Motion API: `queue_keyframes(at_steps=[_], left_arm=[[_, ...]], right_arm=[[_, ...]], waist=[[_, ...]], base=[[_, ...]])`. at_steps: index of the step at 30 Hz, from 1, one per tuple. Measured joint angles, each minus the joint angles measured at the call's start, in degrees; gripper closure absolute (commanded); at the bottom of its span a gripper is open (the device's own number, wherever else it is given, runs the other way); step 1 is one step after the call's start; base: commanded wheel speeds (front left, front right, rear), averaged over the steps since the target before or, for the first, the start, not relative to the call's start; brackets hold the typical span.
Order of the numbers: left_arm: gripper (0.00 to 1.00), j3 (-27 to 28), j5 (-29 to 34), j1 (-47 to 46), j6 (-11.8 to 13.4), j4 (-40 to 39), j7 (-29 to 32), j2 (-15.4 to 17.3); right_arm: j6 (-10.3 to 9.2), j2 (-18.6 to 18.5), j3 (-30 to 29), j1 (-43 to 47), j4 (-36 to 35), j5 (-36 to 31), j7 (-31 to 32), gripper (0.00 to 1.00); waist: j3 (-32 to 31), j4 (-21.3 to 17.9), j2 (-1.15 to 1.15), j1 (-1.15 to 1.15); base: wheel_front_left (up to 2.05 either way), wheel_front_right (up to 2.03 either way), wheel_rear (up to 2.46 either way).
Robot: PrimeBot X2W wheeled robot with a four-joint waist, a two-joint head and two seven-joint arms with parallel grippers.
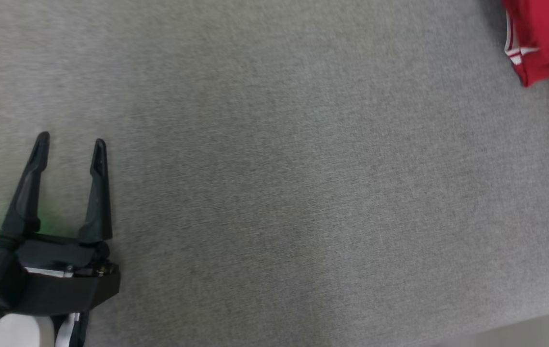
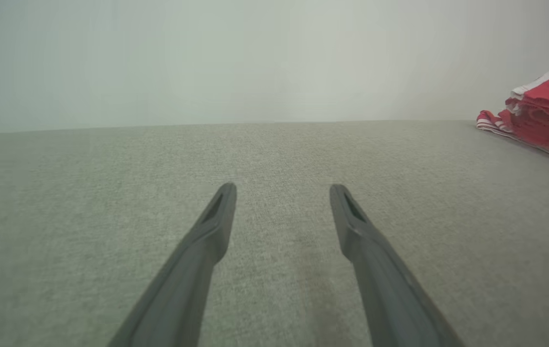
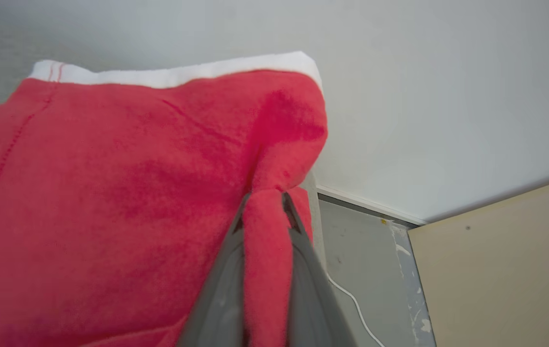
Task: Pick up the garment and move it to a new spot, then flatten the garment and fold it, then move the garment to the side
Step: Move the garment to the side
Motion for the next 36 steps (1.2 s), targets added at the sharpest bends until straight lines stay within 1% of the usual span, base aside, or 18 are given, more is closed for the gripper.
queue_keyframes(at_steps=[6,12,13,14,15,21,25,31,36], left_arm=[[0.00,0.08,0.03,-0.02,0.01,-3.65,0.58,1.11],[0.00,-0.12,-0.01,-0.58,0.02,-5.10,0.97,1.76],[0.00,-0.16,-0.02,-0.63,0.02,-5.20,0.97,1.78],[0.00,-0.19,-0.03,-0.65,0.07,-5.24,0.97,1.78],[0.00,-0.26,-0.10,-0.70,0.21,-5.24,0.94,1.77],[0.00,-0.29,-0.60,-0.84,0.47,-4.34,0.65,1.64],[0.00,-0.02,-1.08,-0.77,0.77,-2.75,0.40,1.30],[0.00,0.52,-1.82,0.41,1.22,1.34,0.07,0.19],[0.00,2.15,-2.59,3.05,1.68,4.41,0.02,-0.92]], right_arm=[[0.00,-1.29,0.62,-3.37,2.50,-0.26,0.74,1.00],[0.00,-1.09,0.54,-6.58,7.46,-3.34,-1.79,1.00],[0.00,-0.91,0.45,-6.94,8.60,-4.03,-2.21,0.69],[0.00,-0.58,0.23,-7.34,9.79,-4.43,-2.90,0.41],[0.00,-0.24,0.19,-7.70,10.82,-4.93,-3.23,0.00],[0.00,1.68,-0.41,-10.49,14.72,-10.20,-8.77,0.00],[0.00,4.09,-1.30,-10.92,16.07,-11.38,-11.67,0.00],[0.00,7.09,-2.34,-10.09,15.34,-12.07,-17.12,0.00],[0.00,10.85,-3.78,-5.65,12.11,-11.77,-20.53,0.00]], waist=[[3.27,-2.39,-0.01,-0.01],[5.36,-3.30,-0.02,-0.02],[5.53,-3.27,-0.02,-0.02],[5.62,-3.15,-0.02,-0.02],[5.65,-2.98,-0.02,-0.02],[5.13,-2.35,-0.02,-0.02],[3.75,-2.28,-0.01,-0.01],[0.10,-2.06,-0.01,-0.01],[-4.30,-1.62,-0.01,0.00]], base=[[0.00,0.00,0.00],[0.00,0.00,0.00],[0.00,0.00,0.00],[0.00,0.00,0.00],[0.00,0.00,0.00],[0.00,0.00,0.00],[0.00,0.00,0.00],[0.00,0.00,0.00],[0.00,0.00,0.00]])
